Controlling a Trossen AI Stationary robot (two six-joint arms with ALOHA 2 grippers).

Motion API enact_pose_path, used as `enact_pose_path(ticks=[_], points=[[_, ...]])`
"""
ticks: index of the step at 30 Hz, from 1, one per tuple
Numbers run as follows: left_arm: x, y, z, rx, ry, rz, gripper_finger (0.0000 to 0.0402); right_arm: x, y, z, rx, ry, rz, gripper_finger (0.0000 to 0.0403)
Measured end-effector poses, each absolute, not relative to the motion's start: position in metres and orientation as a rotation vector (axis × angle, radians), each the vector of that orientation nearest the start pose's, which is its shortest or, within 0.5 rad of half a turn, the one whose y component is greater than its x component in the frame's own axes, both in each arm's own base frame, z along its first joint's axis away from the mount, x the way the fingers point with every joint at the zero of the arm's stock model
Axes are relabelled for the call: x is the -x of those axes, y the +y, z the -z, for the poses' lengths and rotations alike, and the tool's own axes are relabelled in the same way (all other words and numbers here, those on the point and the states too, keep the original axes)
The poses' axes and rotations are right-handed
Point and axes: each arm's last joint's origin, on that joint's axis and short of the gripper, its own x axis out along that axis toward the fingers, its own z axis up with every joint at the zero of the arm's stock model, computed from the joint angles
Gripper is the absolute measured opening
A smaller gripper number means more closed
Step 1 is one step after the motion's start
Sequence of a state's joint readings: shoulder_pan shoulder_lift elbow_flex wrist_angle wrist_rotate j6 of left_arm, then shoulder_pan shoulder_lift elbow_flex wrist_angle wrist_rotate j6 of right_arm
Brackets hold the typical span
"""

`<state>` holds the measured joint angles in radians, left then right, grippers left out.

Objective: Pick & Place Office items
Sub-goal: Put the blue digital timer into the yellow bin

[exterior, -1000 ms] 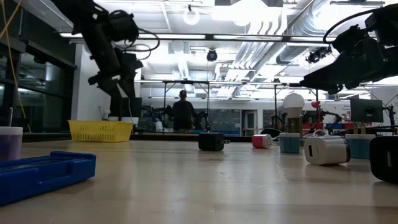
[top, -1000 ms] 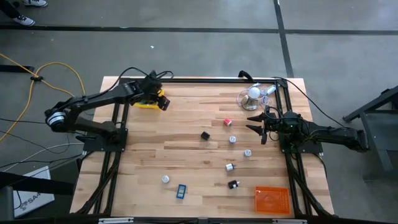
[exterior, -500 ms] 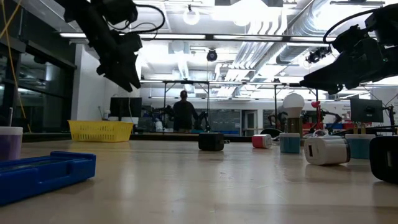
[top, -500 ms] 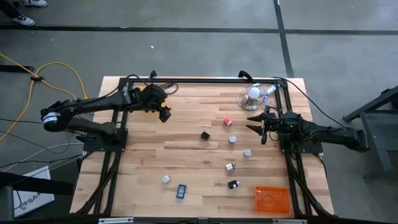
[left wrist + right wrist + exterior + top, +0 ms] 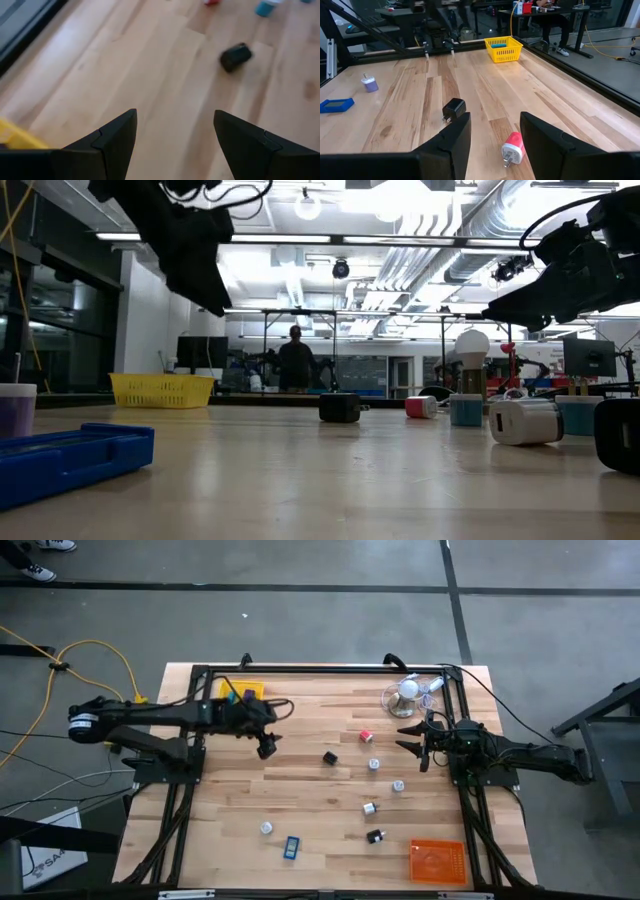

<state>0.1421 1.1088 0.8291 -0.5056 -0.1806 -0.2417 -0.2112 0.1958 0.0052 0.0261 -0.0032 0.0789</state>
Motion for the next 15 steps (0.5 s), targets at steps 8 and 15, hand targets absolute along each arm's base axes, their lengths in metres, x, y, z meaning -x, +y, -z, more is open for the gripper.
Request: enact_pose_path(ticks=[8, 15], points=[[-0.225, 0.003, -0.26, 0.188, 0.74, -0.338, 0.0257, -0.106, -0.023, -0.152, -0.096, 0.156, 0.214, 0.0158], [-0.234, -0.021, -0.253, 0.212, 0.737, -0.28, 0.0257, -0.106, -0.023, -0.152, -0.096, 0.156, 0.214, 0.0158]])
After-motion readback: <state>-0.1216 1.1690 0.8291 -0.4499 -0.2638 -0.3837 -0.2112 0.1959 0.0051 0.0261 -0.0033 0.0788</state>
